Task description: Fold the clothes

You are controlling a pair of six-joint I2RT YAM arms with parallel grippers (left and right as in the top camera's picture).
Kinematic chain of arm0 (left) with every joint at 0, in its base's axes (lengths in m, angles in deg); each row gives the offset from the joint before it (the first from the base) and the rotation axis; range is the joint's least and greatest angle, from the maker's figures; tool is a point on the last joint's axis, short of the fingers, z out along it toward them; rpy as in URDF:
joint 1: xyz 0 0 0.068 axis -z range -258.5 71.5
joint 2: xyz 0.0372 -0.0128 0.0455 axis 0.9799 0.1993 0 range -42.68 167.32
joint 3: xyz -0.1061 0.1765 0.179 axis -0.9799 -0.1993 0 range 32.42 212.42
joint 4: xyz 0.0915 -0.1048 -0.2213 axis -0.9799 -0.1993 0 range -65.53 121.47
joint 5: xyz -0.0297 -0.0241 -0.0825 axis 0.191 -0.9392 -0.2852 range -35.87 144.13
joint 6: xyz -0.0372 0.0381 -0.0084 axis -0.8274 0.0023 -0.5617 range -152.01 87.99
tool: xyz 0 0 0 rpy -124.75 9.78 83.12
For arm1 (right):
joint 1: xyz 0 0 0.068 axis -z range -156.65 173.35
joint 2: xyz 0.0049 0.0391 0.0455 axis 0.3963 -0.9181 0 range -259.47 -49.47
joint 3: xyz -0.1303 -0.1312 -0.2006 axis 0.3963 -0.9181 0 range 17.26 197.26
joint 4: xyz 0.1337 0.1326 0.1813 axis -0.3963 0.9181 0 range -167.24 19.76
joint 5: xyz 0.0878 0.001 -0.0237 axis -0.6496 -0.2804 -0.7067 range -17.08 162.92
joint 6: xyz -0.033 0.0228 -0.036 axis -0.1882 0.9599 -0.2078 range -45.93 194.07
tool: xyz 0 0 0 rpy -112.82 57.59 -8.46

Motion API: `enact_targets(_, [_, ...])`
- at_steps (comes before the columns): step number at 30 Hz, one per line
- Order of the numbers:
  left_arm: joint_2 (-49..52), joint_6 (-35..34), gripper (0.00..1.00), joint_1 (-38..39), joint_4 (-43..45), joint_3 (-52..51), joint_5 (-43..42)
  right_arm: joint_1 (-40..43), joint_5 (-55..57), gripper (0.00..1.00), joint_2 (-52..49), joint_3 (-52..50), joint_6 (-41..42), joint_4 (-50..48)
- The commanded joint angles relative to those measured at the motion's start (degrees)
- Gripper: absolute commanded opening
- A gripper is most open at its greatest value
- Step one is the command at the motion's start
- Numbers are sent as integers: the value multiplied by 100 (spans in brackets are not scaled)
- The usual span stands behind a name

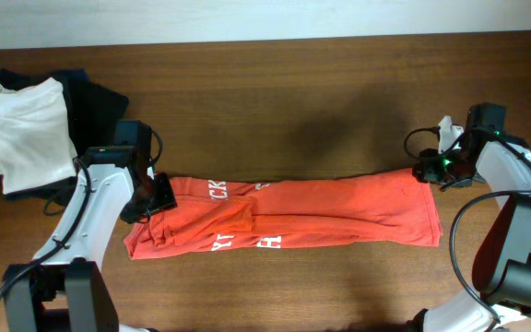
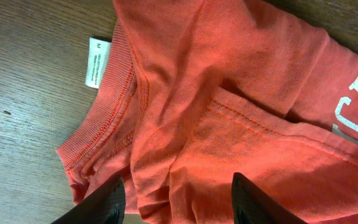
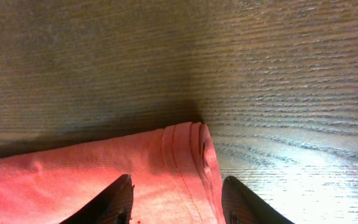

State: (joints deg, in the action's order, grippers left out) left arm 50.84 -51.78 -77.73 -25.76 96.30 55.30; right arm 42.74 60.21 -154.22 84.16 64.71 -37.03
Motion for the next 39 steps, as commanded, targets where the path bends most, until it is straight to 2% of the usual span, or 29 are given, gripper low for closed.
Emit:
enact_targets(1, [-66, -59, 54, -20, -9, 79, 76, -28, 90, 48, -68, -122, -28, 7])
enact_targets(3, [-66, -59, 54, -20, -9, 79, 76, -26, 92, 48, -68, -334, -31, -70])
enact_targets(9, [-66, -59, 54, -20, -28, 79, 76, -26, 94, 30, -68, -398, -26, -151])
enact_targets(13, [-66, -59, 54, -20, -31, 79, 76, -26, 96, 4, -68, -393, -26, -149])
enact_targets(21, [-66, -59, 55, -20, -33, 79, 76, -26, 90, 4, -68, 459, 149, 28])
enact_targets(26, [-66, -59, 54, -20, -33, 79, 76, -26, 90, 6, -68, 529, 146, 2])
enact_targets(27, [-66, -59, 54, -20, -37, 79, 76, -26, 90, 20, -68, 529, 146, 9])
enact_targets(28, [-66, -59, 54, -20, -35, 79, 76, -26, 94, 43, -68, 529, 144, 42])
enact_targets(29, [-66, -59, 54, -20, -35, 79, 76, -20, 188, 54, -68, 529, 142, 138])
enact_targets(30, [-66, -59, 54, -20, -46, 79, 76, -9, 402, 58, -68, 529, 138, 291])
enact_targets(31, [-66, -57, 54, -20, -59, 79, 76, 17, 629, 67, -68, 529, 114, 498])
enact_targets(33, [-66, -57, 54, -20, -72, 79, 79, 103, 855, 67, -68, 507, -273, 868])
enact_targets(36, [-66, -57, 55, -20, -74, 79, 76, 162, 103, 69, -74, 363, -1025, 1008])
enact_targets(39, [-66, -57, 55, -20, -92, 79, 76, 164, 107, 68, -74, 9, -1318, 837])
